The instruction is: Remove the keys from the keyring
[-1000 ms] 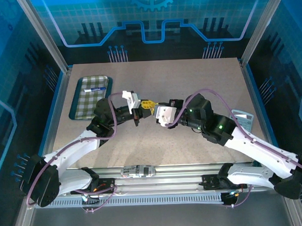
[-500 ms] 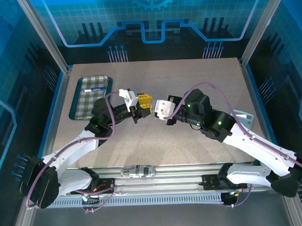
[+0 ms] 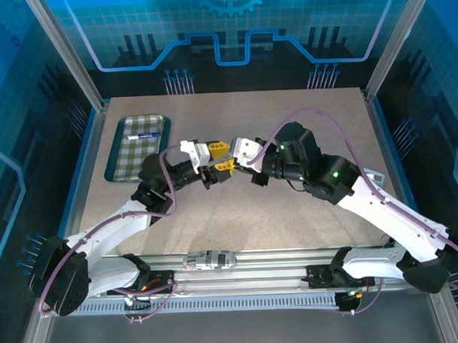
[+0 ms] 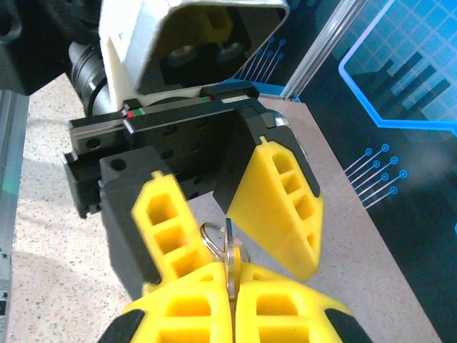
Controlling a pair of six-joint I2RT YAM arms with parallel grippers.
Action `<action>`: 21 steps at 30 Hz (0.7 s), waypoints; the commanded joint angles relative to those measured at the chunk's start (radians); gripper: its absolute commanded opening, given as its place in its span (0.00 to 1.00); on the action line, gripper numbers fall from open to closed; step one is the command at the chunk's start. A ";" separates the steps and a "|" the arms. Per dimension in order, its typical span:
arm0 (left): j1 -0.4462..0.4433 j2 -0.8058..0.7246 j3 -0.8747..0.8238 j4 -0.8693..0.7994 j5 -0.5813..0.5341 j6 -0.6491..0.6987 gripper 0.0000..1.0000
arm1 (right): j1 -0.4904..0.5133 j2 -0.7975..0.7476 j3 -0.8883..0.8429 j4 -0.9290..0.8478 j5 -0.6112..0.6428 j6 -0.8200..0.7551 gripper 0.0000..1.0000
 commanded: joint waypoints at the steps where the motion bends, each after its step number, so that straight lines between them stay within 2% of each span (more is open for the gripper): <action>1: -0.041 -0.002 0.017 0.133 0.066 0.036 0.47 | -0.017 0.036 0.014 -0.089 -0.006 0.040 0.00; 3: -0.048 -0.005 0.015 0.134 0.059 0.053 0.48 | -0.021 0.049 0.027 -0.106 -0.009 0.049 0.00; 6: -0.052 -0.009 0.017 0.136 0.059 0.054 0.40 | -0.024 0.056 0.036 -0.117 -0.018 0.056 0.00; 9: -0.055 -0.012 0.013 0.157 0.054 0.046 0.39 | -0.027 0.058 0.038 -0.120 -0.024 0.058 0.00; 10: -0.056 -0.013 0.011 0.165 0.056 0.047 0.35 | -0.029 0.061 0.041 -0.125 -0.024 0.059 0.00; 11: -0.055 -0.015 0.011 0.168 0.062 0.049 0.24 | -0.031 0.065 0.043 -0.130 -0.027 0.062 0.00; 13: -0.056 -0.021 0.012 0.161 0.063 0.047 0.11 | -0.036 0.067 0.040 -0.131 -0.024 0.065 0.00; 17: -0.056 -0.032 0.016 0.140 0.062 0.028 0.00 | -0.044 0.068 0.032 -0.125 -0.018 0.068 0.00; 21: -0.053 -0.038 0.021 0.115 0.052 0.012 0.00 | -0.067 0.055 0.012 -0.090 -0.004 0.077 0.00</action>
